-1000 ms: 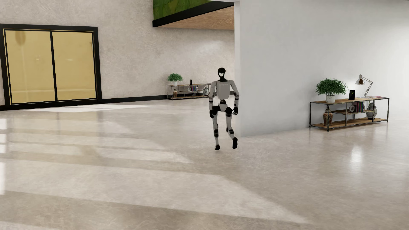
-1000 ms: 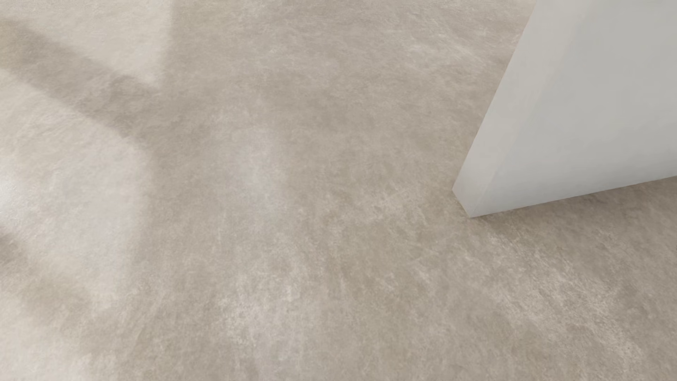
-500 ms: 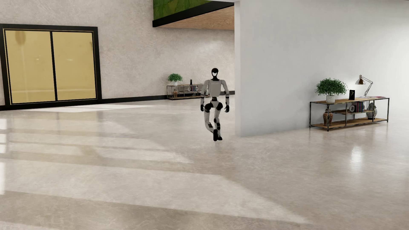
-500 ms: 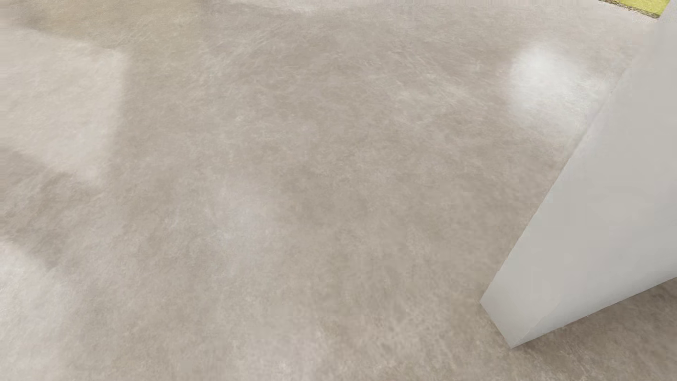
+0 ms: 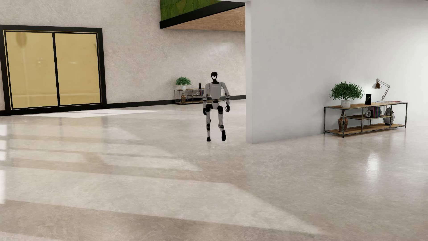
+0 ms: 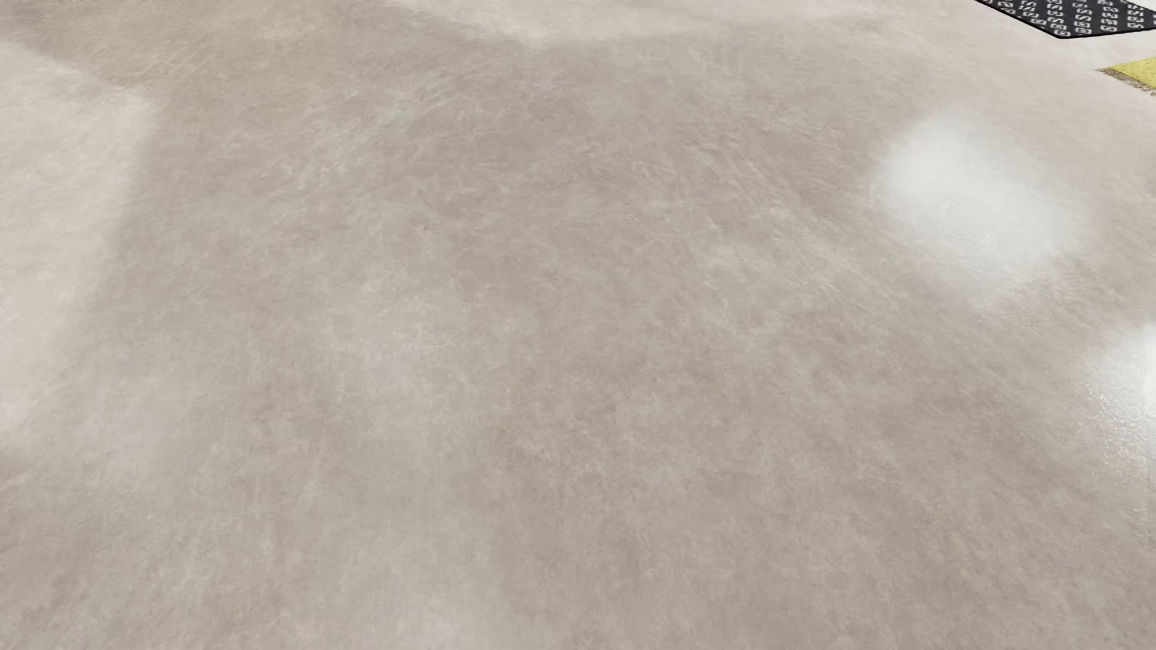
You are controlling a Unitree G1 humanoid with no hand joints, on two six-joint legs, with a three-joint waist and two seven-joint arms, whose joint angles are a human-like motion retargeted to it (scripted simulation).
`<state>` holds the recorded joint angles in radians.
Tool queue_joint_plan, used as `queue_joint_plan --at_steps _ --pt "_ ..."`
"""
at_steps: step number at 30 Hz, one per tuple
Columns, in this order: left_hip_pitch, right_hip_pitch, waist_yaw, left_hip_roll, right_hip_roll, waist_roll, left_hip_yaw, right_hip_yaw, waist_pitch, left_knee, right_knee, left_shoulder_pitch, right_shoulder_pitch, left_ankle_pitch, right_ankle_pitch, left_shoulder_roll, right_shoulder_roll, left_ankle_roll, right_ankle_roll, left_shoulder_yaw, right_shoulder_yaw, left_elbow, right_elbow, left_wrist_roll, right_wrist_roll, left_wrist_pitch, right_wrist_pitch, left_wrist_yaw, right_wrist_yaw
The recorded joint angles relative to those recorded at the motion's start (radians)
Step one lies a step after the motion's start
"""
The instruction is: Go around the corner
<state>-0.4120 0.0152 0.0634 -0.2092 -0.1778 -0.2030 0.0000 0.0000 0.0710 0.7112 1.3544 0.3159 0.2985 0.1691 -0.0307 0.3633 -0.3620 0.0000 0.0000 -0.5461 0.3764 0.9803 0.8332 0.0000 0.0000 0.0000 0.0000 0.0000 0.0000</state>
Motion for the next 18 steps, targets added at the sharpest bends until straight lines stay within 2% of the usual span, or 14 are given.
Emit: queue_joint_plan --at_steps 1,3,5,7,8,9,10,11,12,13,14,15,16,18 --pt "0.115 -0.109 -0.063 -0.006 0.032 0.011 0.0 0.0 0.007 -0.062 0.079 -0.03 0.017 -0.076 -0.138 0.007 -0.004 0.0 0.0 0.001 0.024 -0.016 0.003 0.0 0.0 0.0 0.0 0.0 0.0" --pt "0.354 -0.277 -0.199 0.011 0.086 0.042 0.0 0.0 0.024 -0.186 -0.007 -0.058 0.068 -0.22 -0.221 0.043 -0.017 0.0 0.0 0.008 0.047 -0.134 0.04 0.0 0.0 0.0 0.0 0.0 0.0" --pt "0.564 -0.406 -0.304 0.052 0.093 0.064 0.0 0.0 0.019 -0.294 -0.305 -0.088 0.123 -0.426 -0.193 0.059 -0.033 0.0 0.0 0.063 0.046 -0.23 0.075 0.0 0.0 0.0 0.0 0.0 0.0" --pt "0.687 -0.478 -0.371 0.069 0.064 0.063 0.0 0.0 -0.013 -0.283 -0.694 -0.147 0.154 -0.58 -0.172 0.074 -0.045 0.0 0.0 0.105 0.047 -0.318 0.127 0.0 0.0 0.0 0.0 0.0 0.0" --pt "0.729 -0.484 -0.39 0.076 0.056 0.058 0.0 0.0 -0.028 -0.282 -0.822 -0.173 0.167 -0.605 -0.066 0.08 -0.046 0.0 0.0 0.132 0.057 -0.347 0.155 0.0 0.0 0.0 0.0 0.0 0.0" --pt "0.751 -0.516 -0.389 0.074 0.053 0.05 0.0 0.0 -0.047 -0.299 -1.226 -0.195 0.179 -0.583 0.417 0.079 -0.047 0.0 0.0 0.151 0.053 -0.361 0.178 0.0 0.0 0.0 0.0 0.0 0.0" --pt "0.788 -0.547 -0.381 0.089 0.067 0.046 0.0 0.0 -0.038 -0.282 -0.832 -0.195 0.185 -0.51 -0.014 0.077 -0.046 0.0 0.0 0.171 0.058 -0.373 0.207 0.0 0.0 0.0 0.0 0.0 0.0" --pt "0.813 -0.56 -0.374 0.117 0.089 0.051 0.0 0.0 -0.028 -0.203 -0.704 -0.175 0.182 -0.387 -0.218 0.064 -0.048 0.0 0.0 0.194 0.078 -0.359 0.239 0.0 0.0 0.0 0.0 0.0 0.0" --pt "0.752 -0.602 -0.356 0.159 0.107 0.064 0.0 0.0 -0.04 -0.025 -0.578 -0.157 0.184 -0.227 -0.191 0.042 -0.041 0.0 0.0 0.201 0.054 -0.309 0.25 0.0 0.0 0.0 0.0 0.0 0.0" --pt "0.696 -0.564 -0.337 0.202 0.161 0.072 0.0 0.0 -0.01 0.21 -0.463 -0.137 0.158 -0.126 -0.237 0.026 -0.04 0.0 0.0 0.19 0.069 -0.226 0.267 0.0 0.0 0.0 0.0 0.0 0.0" --pt "0.565 -0.504 -0.315 0.195 0.202 0.056 0.0 0.0 0.002 0.504 -0.459 -0.126 0.124 -0.119 -0.279 0.029 -0.037 0.0 0.0 0.158 0.097 -0.157 0.244 0.0 0.0 0.0 0.0 0.0 0.0" --pt "0.429 -0.419 -0.279 0.196 0.254 0.047 0.0 0.0 0.007 0.731 -0.509 -0.119 0.1 -0.167 -0.271 0.036 -0.031 0.0 0.0 0.094 0.108 -0.097 0.187 0.0 0.0 0.0 0.0 0.0 0.0" --pt "0.315 -0.315 -0.207 0.179 0.276 0.019 0.0 0.0 0.011 0.829 -0.574 -0.095 0.092 -0.184 -0.233 0.043 -0.022 0.0 0.0 0.031 0.091 -0.06 0.112 0.0 0.0 0.0 0.0 0.0 0.0" --pt "0.111 -0.088 -0.087 0.137 0.285 -0.014 0.0 0.0 0.01 0.706 -0.729 -0.017 0.052 -0.093 -0.162 0.03 -0.008 0.0 0.0 0.008 0.057 -0.009 -0.023 0.0 0.0 0.0 0.0 0.0 0.0"
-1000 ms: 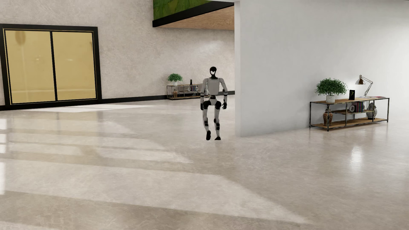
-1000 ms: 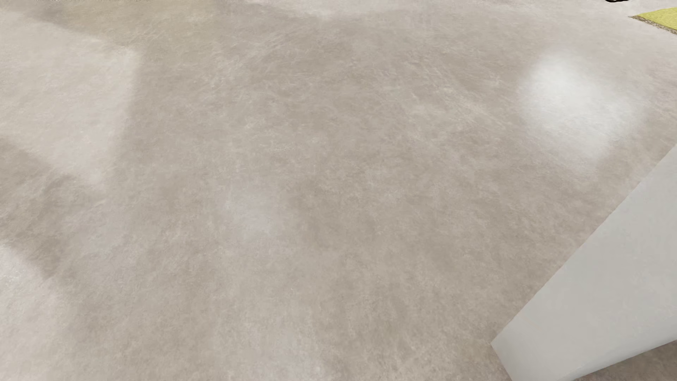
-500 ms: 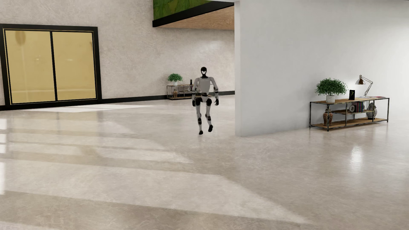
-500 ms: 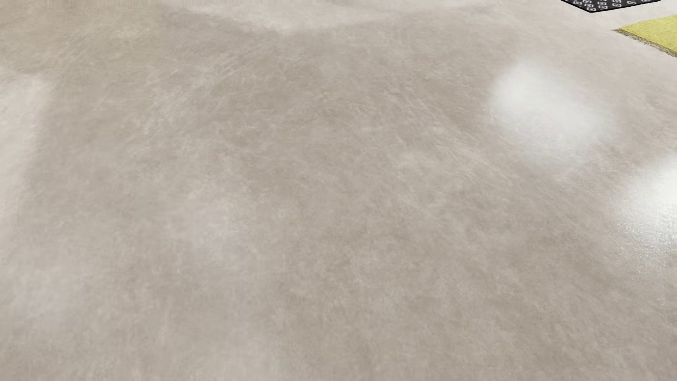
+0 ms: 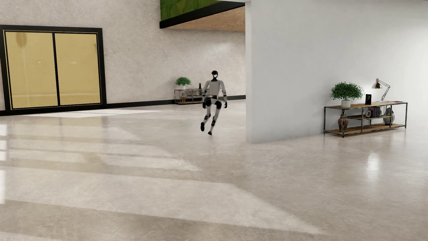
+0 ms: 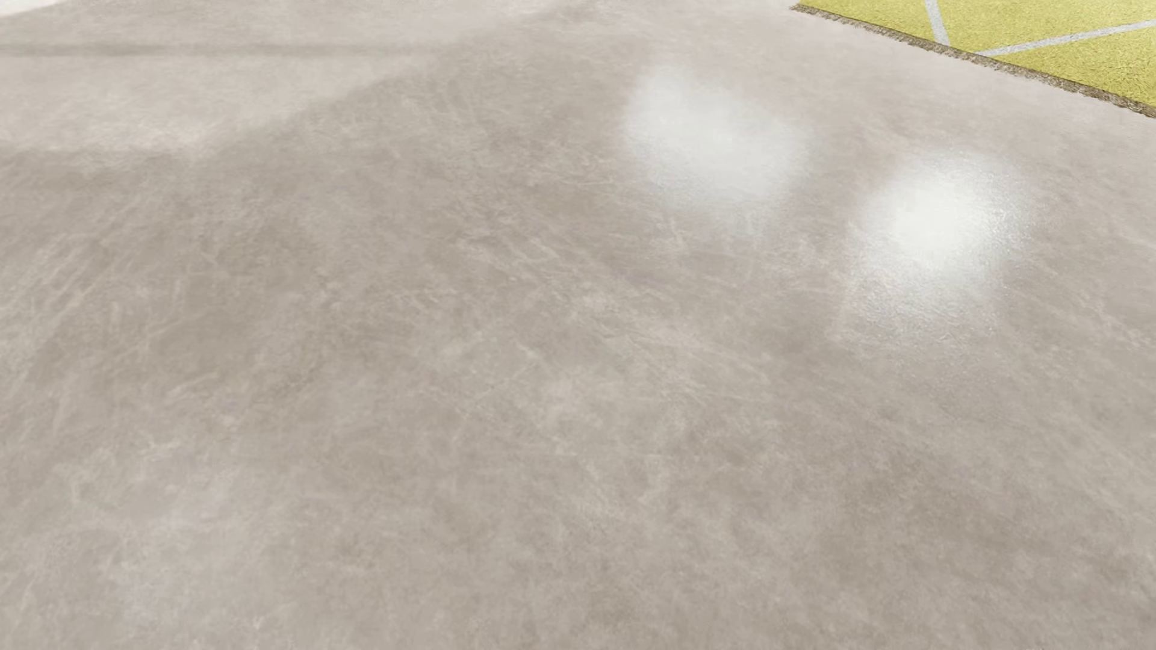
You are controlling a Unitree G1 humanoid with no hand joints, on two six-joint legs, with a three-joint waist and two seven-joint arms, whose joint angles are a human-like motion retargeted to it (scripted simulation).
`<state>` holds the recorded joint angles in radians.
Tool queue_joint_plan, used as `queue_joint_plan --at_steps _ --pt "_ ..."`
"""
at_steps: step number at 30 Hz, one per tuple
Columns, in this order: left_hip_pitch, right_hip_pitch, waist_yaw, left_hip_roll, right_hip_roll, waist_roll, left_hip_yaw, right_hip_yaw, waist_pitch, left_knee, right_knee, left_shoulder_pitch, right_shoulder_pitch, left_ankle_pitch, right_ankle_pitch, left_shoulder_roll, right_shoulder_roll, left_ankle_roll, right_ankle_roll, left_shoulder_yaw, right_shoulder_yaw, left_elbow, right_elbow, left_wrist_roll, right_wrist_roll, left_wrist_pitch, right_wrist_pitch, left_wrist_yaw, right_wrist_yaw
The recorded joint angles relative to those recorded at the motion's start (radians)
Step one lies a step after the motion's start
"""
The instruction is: Go around the corner
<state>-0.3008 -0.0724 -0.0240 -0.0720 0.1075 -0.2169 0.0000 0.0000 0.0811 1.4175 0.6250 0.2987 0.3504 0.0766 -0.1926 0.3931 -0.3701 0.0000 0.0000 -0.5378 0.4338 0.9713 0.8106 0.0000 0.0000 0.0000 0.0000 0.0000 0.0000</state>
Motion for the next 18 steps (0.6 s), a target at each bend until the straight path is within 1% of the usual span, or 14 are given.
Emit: queue_joint_plan --at_steps 2,3,4,6,7,8,9,10,11,13,14,15,16,18 --pt "-0.128 0.174 0.118 -0.005 -0.042 -0.012 0.0 0.0 -0.003 -0.412 -0.105 0.073 -0.043 0.178 0.072 -0.007 0.006 0.0 0.0 -0.026 -0.012 -0.005 -0.106 0.0 0.0 0.0 0.0 0.0 0.0" --pt "-0.178 0.244 0.147 0.006 -0.071 -0.005 0.0 0.0 -0.012 -0.619 -0.137 0.104 -0.065 0.209 0.089 -0.019 -0.002 0.0 0.0 -0.023 -0.017 -0.004 -0.159 0.0 0.0 0.0 0.0 0.0 0.0" --pt "-0.208 0.321 0.152 0.026 -0.094 0.018 0.0 0.0 -0.021 -0.802 -0.147 0.129 -0.084 0.083 0.128 -0.027 -0.019 0.0 0.0 -0.032 -0.02 -0.021 -0.219 0.0 0.0 0.0 0.0 0.0 0.0" --pt "-0.285 0.377 0.197 0.074 -0.164 0.04 0.0 0.0 -0.044 -0.965 -0.135 0.128 -0.094 -0.323 0.222 -0.046 -0.043 0.0 0.0 -0.022 -0.056 -0.006 -0.328 0.0 0.0 0.0 0.0 0.0 0.0" --pt "-0.304 0.415 0.229 0.082 -0.209 0.039 0.0 0.0 -0.035 -0.951 -0.117 0.126 -0.096 -0.35 0.313 -0.04 -0.042 0.0 0.0 -0.01 -0.07 -0.015 -0.34 0.0 0.0 0.0 0.0 0.0 0.0" --pt "-0.335 0.439 0.234 0.066 -0.234 0.031 0.0 0.0 -0.045 -0.91 -0.092 0.115 -0.086 -0.23 0.417 -0.032 -0.031 0.0 0.0 -0.007 -0.075 -0.005 -0.314 0.0 0.0 0.0 0.0 0.0 0.0" --pt "-0.374 0.424 0.215 0.029 -0.259 0.017 0.0 0.0 -0.072 -0.848 -0.02 0.098 -0.065 -0.017 0.566 -0.024 -0.017 0.0 0.0 -0.006 -0.079 0.007 -0.268 0.0 0.0 0.0 0.0 0.0 0.0" --pt "-0.401 0.357 0.183 -0.015 -0.275 0.0 0.0 0.0 -0.092 -0.737 0.117 0.079 -0.048 0.124 0.706 -0.019 0.0 0.0 0.0 0.003 -0.074 0.026 -0.188 0.0 0.0 0.0 0.0 0.0 0.0" --pt "-0.356 0.275 0.153 -0.063 -0.282 -0.015 0.0 0.0 -0.064 -0.642 0.315 0.046 -0.045 0.123 0.672 -0.007 0.011 0.0 0.0 0.003 -0.056 0.034 -0.11 0.0 0.0 0.0 0.0 0.0 0.0" --pt "-0.112 0.048 0.078 -0.131 -0.254 -0.002 0.0 0.0 -0.007 -0.696 0.692 -0.038 -0.057 0.048 0.184 0.01 0.013 0.0 0.0 0.027 0.013 0.026 0.015 0.0 0.0 0.0 0.0 0.0 0.0" --pt "0.013 -0.08 0.024 -0.131 -0.228 0.027 0.0 0.0 -0.007 -0.758 0.755 -0.077 -0.037 -0.021 0.003 0.019 0.005 0.0 0.0 0.023 0.024 0.011 0.043 0.0 0.0 0.0 0.0 0.0 0.0" --pt "0.18 -0.142 -0.04 -0.114 -0.205 0.053 0.0 0.0 0.023 -0.836 0.699 -0.088 -0.017 -0.097 -0.089 0.048 -0.011 0.0 0.0 0.016 0.046 -0.076 0.067 0.0 0.0 0.0 0.0 0.0 0.0" --pt "0.305 -0.218 -0.106 -0.097 -0.2 0.075 0.0 0.0 0.025 -0.908 0.584 -0.115 0.012 -0.18 -0.114 0.06 -0.023 0.0 0.0 0.03 0.035 -0.114 0.085 0.0 0.0 0.0 0.0 0.0 0.0" --pt "0.494 -0.35 -0.201 -0.058 -0.212 0.105 0.0 0.0 0.024 -1.004 0.254 -0.199 0.046 -0.339 -0.08 0.07 -0.046 0.0 0.0 0.098 0.001 -0.174 0.118 0.0 0.0 0.0 0.0 0.0 0.0"
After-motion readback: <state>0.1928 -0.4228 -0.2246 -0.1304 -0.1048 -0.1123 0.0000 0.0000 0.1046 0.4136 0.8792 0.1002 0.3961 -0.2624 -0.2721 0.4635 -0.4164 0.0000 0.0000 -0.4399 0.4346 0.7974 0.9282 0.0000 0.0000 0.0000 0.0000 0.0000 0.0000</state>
